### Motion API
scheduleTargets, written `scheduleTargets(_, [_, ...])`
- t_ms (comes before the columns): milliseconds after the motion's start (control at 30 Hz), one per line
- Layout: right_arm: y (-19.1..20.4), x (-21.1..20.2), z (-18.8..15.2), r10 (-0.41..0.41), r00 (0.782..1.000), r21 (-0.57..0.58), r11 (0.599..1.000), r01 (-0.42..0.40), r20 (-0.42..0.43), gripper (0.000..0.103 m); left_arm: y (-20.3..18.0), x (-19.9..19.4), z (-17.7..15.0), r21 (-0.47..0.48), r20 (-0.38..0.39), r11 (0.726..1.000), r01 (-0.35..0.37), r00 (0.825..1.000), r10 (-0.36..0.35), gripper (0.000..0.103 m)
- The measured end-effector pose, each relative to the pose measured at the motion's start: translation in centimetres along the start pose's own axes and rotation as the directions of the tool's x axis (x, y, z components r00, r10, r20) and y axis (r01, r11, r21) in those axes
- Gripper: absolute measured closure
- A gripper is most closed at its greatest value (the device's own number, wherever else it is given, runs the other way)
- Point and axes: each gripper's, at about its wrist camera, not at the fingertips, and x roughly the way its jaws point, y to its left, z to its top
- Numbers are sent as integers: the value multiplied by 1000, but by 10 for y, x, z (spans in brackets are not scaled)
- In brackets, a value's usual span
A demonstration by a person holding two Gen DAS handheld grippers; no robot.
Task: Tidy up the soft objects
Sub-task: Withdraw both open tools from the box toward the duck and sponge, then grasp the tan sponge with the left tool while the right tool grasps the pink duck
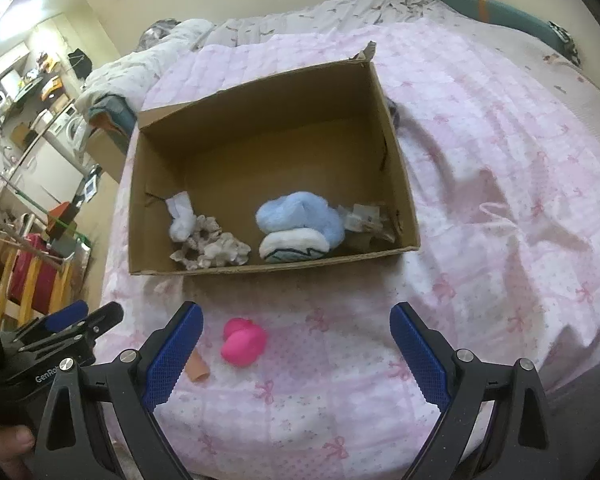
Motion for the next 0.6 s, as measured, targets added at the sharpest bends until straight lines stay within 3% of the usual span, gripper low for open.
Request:
scheduleTargets(267, [3, 13, -1, -27, 999, -18, 999, 27, -24, 3, 23, 19, -2, -102, -73, 994, -29, 997, 21, 35])
scheduleTargets(600, [16, 44, -2, 16, 993, -32, 999, -20, -121, 3, 22, 29, -1, -125, -104, 992, 31, 994, -45, 35])
